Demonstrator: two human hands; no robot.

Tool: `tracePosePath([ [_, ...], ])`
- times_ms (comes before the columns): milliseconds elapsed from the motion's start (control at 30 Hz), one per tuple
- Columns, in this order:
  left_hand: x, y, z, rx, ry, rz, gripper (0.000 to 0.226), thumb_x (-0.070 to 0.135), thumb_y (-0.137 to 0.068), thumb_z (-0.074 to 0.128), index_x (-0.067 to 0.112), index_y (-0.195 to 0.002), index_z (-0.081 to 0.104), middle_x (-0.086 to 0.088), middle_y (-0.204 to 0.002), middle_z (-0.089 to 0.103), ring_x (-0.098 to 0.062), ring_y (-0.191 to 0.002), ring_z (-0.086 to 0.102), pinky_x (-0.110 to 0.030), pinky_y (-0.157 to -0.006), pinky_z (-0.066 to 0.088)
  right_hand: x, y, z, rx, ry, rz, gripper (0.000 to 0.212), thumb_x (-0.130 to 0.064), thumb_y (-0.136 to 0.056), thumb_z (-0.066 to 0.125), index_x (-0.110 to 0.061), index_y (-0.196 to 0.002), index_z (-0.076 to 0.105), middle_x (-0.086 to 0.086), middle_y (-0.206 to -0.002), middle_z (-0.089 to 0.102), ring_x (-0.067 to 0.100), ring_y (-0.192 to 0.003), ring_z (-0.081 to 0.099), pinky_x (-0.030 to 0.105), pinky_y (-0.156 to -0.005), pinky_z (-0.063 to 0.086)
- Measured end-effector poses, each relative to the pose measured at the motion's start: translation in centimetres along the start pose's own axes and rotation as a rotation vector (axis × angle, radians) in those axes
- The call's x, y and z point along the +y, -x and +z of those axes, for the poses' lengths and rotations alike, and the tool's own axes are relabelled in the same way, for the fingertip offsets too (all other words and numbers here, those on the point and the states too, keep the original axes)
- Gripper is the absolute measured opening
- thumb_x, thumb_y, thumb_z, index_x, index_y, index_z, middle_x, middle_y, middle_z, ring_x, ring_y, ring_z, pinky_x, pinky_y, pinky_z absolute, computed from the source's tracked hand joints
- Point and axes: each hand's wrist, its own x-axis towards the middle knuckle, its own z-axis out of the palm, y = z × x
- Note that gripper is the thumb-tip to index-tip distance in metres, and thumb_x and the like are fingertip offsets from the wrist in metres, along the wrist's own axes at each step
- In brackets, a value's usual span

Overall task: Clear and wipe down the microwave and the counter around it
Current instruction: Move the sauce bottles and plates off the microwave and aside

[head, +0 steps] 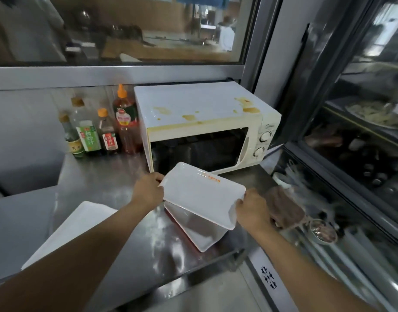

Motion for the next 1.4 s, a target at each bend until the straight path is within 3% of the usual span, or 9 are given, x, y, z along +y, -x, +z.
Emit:
tracePosePath([
  [233,-3.5,-1.8,4.7,-0.084,-0.025,-0.014,0.042,-0.005,-0.077,0.047,0.015,-0.106,0.069,-0.005,-0.101,0.070,-0.022,-0.086,0.061,-0.023,-0.072,0.044,3.7,0.2,5.3,-0.065,-0.057,0.115,0.028,-0.015,-0.091,0.051,0.002,-0.113,0.048,0.018,-0.112,0.063,0.033,-0.100,0.061,0.029,-0.070,0.043],
  [433,-5.3,-4.4,8.2,-0.094,-0.003,0.042,0.044,-0.015,-0.070,0.046,0.009,-0.092,0.075,-0.009,-0.092,0.072,-0.027,-0.088,0.066,-0.029,-0.074,0.049,5.5,-0.1,9.2,-0.080,-0.095,0.169,0.031,-0.014,-0.091,0.052,0.007,-0.114,0.045,0.021,-0.112,0.061,0.032,-0.101,0.061,0.031,-0.079,0.045],
  [600,-6.1,-5.5,10.0,-0.054,-0.043,0.055,0.042,-0.013,-0.074,0.046,0.009,-0.095,0.074,-0.009,-0.093,0.072,-0.026,-0.089,0.065,-0.022,-0.070,0.041,5.8,-0.2,11.0,-0.087,-0.195,0.224,0.032,-0.007,-0.087,0.054,0.008,-0.110,0.038,0.024,-0.105,0.062,0.039,-0.096,0.062,0.038,-0.076,0.049],
  [767,-6.5,-5.2,10.6,-0.016,-0.043,0.034,0.039,-0.008,-0.078,0.048,0.012,-0.100,0.073,-0.004,-0.095,0.070,-0.023,-0.090,0.063,-0.022,-0.072,0.041,5.8,-0.1,11.8,-0.093,-0.251,0.215,0.034,-0.007,-0.082,0.061,0.003,-0.105,0.037,0.012,-0.086,0.057,0.036,-0.085,0.063,0.041,-0.070,0.052],
  [867,-7.1,-5.1,10.8,-0.022,-0.078,0.034,0.042,-0.006,-0.077,0.050,0.017,-0.105,0.071,-0.006,-0.101,0.071,-0.029,-0.093,0.065,-0.030,-0.078,0.050,6.0,0.0,12.2,-0.083,-0.281,0.193,0.035,-0.006,-0.078,0.063,0.003,-0.102,0.041,-0.002,-0.079,0.050,0.033,-0.081,0.061,0.031,-0.062,0.045],
  [1033,-7.8,-5.5,10.9,-0.033,-0.183,0.028,0.043,-0.008,-0.073,0.051,0.018,-0.101,0.072,-0.010,-0.107,0.065,-0.032,-0.095,0.062,-0.030,-0.077,0.046,6.5,0.1,12.6,-0.067,-0.355,0.175,0.032,-0.009,-0.080,0.065,0.005,-0.102,0.047,-0.014,-0.076,0.039,0.027,-0.079,0.061,0.023,-0.055,0.040],
  [1100,-8.0,-5.5,10.9,-0.072,-0.181,0.005,0.043,-0.006,-0.075,0.050,0.018,-0.105,0.070,-0.010,-0.111,0.065,-0.031,-0.099,0.061,-0.029,-0.079,0.046,6.5,0.2,12.6,-0.050,-0.403,0.184,0.033,-0.011,-0.082,0.066,0.003,-0.101,0.043,-0.009,-0.078,0.047,0.028,-0.082,0.061,0.024,-0.058,0.043],
  [1233,-8.0,-5.1,11.4,-0.095,-0.161,-0.022,0.042,-0.006,-0.079,0.049,0.015,-0.111,0.068,-0.012,-0.109,0.068,-0.033,-0.100,0.061,-0.023,-0.074,0.037,5.8,0.2,12.7,-0.093,-0.393,0.185,0.044,-0.008,-0.080,0.066,0.006,-0.113,0.040,0.021,-0.101,0.059,0.036,-0.092,0.060,0.043,-0.078,0.052],
  [1400,-8.1,-3.9,10.7,-0.068,-0.115,-0.094,0.038,-0.002,-0.084,0.048,0.017,-0.109,0.070,-0.008,-0.104,0.071,-0.026,-0.094,0.063,-0.022,-0.071,0.039,5.9,-0.5,12.3,-0.118,-0.321,0.180,0.044,-0.001,-0.080,0.059,0.005,-0.119,0.040,0.023,-0.111,0.060,0.039,-0.099,0.060,0.041,-0.080,0.052],
])
